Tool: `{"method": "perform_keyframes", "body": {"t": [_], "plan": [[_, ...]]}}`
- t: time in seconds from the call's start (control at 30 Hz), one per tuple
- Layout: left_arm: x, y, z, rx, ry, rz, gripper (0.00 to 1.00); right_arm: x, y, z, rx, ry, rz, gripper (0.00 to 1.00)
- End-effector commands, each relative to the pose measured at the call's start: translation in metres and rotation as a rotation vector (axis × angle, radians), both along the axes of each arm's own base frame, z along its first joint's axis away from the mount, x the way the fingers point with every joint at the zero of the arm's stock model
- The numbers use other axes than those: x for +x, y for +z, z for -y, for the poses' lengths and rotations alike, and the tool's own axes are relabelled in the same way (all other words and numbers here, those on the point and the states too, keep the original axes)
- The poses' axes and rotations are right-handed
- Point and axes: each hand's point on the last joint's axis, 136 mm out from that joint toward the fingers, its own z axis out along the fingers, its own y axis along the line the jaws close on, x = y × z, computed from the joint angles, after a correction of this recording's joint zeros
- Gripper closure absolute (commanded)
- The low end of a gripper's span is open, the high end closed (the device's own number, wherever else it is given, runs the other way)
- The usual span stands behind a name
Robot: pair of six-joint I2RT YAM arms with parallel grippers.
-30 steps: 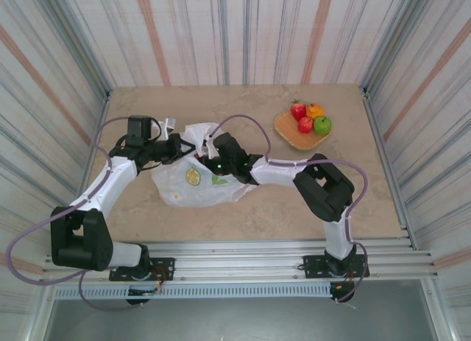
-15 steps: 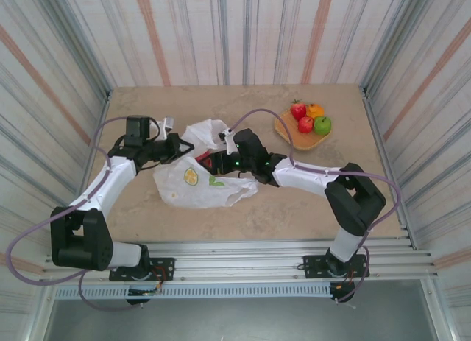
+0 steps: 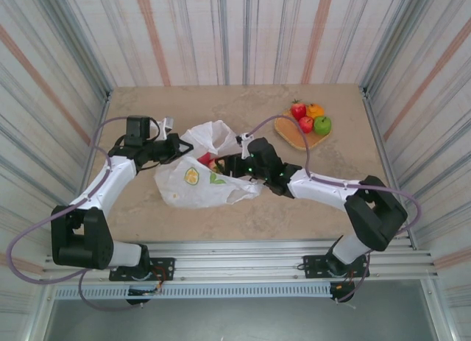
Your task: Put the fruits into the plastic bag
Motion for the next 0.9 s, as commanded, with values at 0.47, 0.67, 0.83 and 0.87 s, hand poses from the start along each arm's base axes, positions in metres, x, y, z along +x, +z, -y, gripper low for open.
{"method": "perform_keyframes", "body": {"t": [0.47, 0.67, 0.83, 0.87], "plan": [[0.000, 0.000, -0.003, 0.041, -0.011, 0.040, 1.00, 0.038, 0.058, 0.001, 0.117, -0.047, 0.182, 0.14], [0.001, -0.001, -0.003, 0.041, -0.011, 0.037, 1.00, -0.002, 0.049, -0.003, -0.055, 0.282, 0.296, 0.14], [0.002, -0.004, -0.004, 0.051, -0.005, 0.033, 1.00, -0.012, 0.062, -0.007, -0.069, 0.387, 0.409, 0.13], [0.001, -0.005, -0.004, 0.054, -0.006, 0.030, 1.00, -0.009, 0.070, -0.005, -0.064, 0.362, 0.435, 0.13]]}}
